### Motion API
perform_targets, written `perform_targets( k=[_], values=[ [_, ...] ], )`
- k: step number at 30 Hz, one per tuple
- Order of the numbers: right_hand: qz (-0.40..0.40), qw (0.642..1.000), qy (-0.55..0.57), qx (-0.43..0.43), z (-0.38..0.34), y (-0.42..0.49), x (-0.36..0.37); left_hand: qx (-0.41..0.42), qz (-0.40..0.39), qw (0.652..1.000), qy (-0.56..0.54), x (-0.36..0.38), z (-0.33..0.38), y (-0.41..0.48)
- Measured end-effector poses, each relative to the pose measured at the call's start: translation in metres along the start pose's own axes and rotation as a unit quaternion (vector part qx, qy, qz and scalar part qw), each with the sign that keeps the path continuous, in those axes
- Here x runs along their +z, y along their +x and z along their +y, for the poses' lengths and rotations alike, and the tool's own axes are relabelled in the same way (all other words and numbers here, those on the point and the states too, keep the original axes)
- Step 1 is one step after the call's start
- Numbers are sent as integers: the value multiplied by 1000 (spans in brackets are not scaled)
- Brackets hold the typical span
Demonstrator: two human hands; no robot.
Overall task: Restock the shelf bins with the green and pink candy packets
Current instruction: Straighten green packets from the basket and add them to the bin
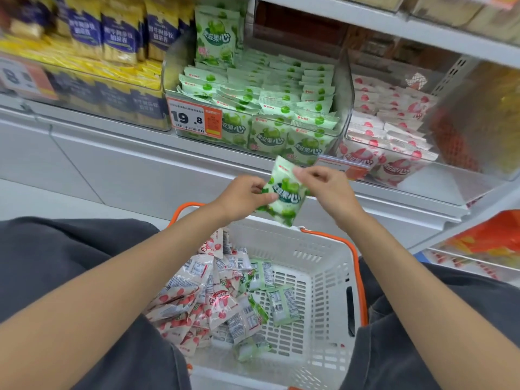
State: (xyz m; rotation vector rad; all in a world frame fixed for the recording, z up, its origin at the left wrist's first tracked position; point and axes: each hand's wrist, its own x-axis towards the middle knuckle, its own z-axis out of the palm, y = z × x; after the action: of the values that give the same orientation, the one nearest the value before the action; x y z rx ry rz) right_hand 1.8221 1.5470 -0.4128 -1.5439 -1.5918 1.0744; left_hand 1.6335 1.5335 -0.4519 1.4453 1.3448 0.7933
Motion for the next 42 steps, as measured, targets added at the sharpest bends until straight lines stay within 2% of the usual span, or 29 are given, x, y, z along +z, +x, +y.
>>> perform_targets(
  k=[2, 4, 9, 12, 15, 17, 19, 24, 27, 31, 37, 42],
  values=[
    [-9, 992, 100, 75, 3, 3, 1, -7, 27, 996, -81, -2, 5, 0],
    [-45, 986, 127, 99, 4, 0, 7, -2, 43, 993, -112, -6, 9, 1],
    [-26, 994, 93, 50, -16, -1, 16, 21, 101, 994, -31, -20, 17, 7],
    [-28, 997, 72, 11, -49, 15, 14, 68, 141, 987, 31, -47, 35, 15],
    [-1, 997, 70, -18, -91, 51, 19, 110, 235, 963, 70, -89, 55, 26],
    [32, 996, 83, -24, -116, 82, 25, 99, 312, 934, 145, -114, 58, 36],
    [56, 994, 84, -28, -136, 113, 35, 74, 345, 910, 217, -131, 51, 45],
    [94, 993, 60, -28, -168, 179, 81, 79, 336, 887, 306, -144, 36, 58],
    [95, 995, 37, -18, -175, 204, 109, 68, 328, 898, 284, -147, 41, 57],
    [122, 991, -57, -11, -174, 216, 132, 83, 320, 898, 289, -149, 39, 56],
    [129, 989, -74, 6, -179, 218, 138, 105, 314, 896, 297, -149, 35, 55],
    [139, 988, -65, -21, -176, 219, 145, 113, 315, 891, 306, -149, 34, 55]
  ],
)
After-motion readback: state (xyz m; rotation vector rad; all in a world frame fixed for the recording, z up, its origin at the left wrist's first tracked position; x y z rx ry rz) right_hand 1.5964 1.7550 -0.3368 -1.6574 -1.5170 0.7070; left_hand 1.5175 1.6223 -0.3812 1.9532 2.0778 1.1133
